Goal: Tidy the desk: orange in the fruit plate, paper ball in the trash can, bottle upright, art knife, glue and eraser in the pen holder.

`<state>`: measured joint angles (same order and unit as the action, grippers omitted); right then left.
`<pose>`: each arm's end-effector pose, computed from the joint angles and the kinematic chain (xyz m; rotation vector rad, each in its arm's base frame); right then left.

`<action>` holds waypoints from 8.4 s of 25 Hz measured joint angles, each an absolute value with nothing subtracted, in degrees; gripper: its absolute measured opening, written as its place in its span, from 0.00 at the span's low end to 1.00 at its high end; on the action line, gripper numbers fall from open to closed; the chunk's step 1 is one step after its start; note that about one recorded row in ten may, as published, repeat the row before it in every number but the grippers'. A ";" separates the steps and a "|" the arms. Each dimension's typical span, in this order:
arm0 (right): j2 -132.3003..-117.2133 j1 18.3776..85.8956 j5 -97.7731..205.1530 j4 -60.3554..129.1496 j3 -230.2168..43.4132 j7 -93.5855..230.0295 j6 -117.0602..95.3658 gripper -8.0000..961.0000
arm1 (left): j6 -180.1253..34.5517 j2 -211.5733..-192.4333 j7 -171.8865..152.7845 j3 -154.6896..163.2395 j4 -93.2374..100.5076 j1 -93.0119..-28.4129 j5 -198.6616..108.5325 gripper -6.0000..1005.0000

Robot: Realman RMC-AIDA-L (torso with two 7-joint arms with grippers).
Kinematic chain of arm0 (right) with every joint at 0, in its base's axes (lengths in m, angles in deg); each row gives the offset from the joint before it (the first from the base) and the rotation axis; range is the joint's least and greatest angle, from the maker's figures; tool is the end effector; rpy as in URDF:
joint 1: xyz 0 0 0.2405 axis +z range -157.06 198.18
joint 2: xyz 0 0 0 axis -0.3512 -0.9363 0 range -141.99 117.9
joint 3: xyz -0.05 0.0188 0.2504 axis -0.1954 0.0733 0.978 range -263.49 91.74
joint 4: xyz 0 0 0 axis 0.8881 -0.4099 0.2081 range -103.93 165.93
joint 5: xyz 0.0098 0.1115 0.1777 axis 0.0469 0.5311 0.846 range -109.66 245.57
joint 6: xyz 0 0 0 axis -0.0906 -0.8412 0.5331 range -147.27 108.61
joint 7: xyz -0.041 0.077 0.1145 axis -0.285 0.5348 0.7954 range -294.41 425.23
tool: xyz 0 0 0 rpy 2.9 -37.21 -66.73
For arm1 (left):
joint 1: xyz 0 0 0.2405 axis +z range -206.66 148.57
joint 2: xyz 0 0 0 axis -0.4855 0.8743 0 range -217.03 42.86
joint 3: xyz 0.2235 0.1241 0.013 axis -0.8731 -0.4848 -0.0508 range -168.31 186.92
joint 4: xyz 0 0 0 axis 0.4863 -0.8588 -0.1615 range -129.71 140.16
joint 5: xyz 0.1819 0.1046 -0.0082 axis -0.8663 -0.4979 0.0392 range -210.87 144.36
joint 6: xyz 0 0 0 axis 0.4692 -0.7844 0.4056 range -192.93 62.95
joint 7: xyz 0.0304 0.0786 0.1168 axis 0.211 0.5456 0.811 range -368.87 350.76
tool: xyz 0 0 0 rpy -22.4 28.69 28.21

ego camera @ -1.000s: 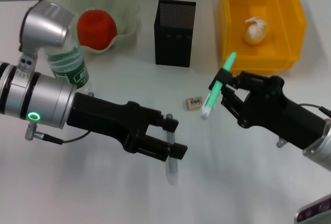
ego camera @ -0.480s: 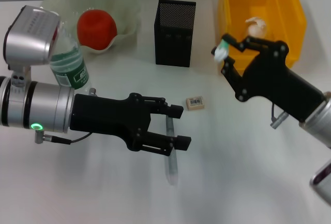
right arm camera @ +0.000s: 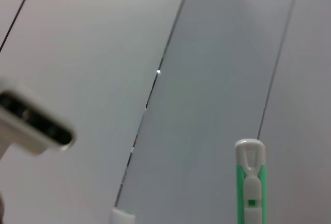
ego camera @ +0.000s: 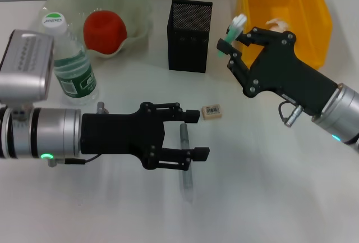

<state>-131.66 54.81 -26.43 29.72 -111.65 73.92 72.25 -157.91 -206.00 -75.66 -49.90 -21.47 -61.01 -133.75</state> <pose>0.2317 0.3059 -0.0542 -2.1667 -0.1521 1.0259 -0.2286 0.2964 -0.0526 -2.9884 -0.3666 -0.8906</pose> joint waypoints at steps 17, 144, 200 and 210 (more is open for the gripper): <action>-131.59 56.61 -27.23 33.52 -117.59 101.76 64.69 0.19 | -153.81 -206.13 -57.97 -49.68 -13.30 -56.64 -123.24 0.78; -131.92 71.68 -16.49 29.19 -112.74 95.55 41.00 0.22 | -152.18 -205.65 -58.09 -49.93 -12.62 -55.59 -119.67 0.78; -128.12 66.26 -62.52 78.94 -135.70 161.21 74.62 0.79 | -153.78 -201.08 -60.38 -49.69 -17.19 -51.59 -127.43 0.78; -131.27 69.79 -72.15 76.40 -143.03 161.32 66.54 0.79 | -153.53 -201.55 -59.52 -49.66 -17.60 -51.63 -127.70 0.78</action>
